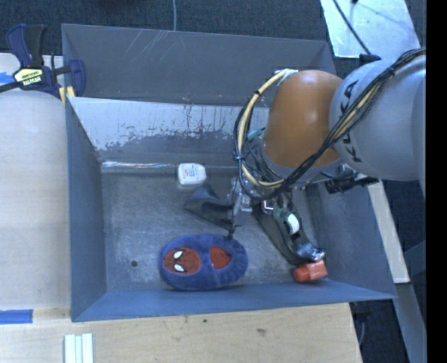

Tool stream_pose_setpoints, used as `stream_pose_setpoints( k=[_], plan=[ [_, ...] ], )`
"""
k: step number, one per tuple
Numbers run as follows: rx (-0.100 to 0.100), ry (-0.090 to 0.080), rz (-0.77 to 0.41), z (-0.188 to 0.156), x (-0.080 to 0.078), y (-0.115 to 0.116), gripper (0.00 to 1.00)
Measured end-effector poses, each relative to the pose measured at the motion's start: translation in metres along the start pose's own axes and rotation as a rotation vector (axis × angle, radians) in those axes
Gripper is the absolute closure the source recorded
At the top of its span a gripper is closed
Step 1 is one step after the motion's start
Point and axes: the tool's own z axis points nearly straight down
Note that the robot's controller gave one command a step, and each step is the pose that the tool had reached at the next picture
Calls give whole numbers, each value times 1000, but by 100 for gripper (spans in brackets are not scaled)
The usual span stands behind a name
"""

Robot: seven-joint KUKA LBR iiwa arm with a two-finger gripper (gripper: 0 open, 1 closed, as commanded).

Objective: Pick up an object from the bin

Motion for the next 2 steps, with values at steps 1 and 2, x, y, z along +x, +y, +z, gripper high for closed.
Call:
stream_pose_setpoints(
  k=[1,2],
  plan=[
    [1,-16,4,-126,-39,-15,100],
    [1,-12,-121,-168,-28,9,100]
  ],
)
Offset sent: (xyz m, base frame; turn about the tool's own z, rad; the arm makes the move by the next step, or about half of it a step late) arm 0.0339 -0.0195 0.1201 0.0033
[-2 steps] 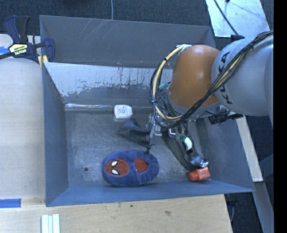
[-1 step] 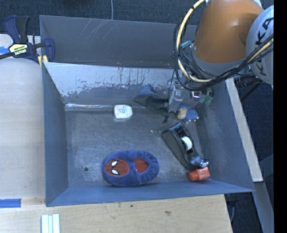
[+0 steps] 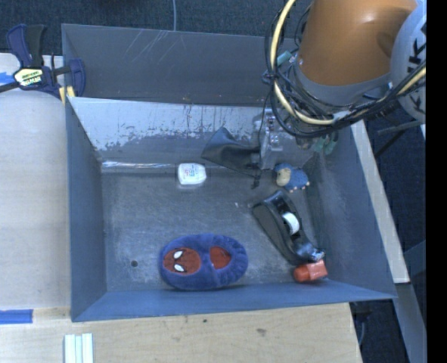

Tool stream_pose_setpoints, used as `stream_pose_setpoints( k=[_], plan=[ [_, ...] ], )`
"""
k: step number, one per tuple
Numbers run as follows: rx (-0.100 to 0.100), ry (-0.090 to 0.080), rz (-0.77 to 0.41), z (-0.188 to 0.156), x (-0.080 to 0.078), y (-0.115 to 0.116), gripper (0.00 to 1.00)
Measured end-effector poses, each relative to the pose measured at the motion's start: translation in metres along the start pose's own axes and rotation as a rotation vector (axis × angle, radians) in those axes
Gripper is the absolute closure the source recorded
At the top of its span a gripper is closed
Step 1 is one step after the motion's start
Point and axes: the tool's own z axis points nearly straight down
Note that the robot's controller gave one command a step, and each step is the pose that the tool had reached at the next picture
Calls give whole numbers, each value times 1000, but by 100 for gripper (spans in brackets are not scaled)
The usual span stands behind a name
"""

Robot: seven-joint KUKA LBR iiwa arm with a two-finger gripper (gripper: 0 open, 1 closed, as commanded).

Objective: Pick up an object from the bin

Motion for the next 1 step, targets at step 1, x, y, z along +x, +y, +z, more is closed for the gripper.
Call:
stream_pose_setpoints(
  k=[1],
  plan=[
    [3,5,-39,16,-13,-51,100]
  ],
)
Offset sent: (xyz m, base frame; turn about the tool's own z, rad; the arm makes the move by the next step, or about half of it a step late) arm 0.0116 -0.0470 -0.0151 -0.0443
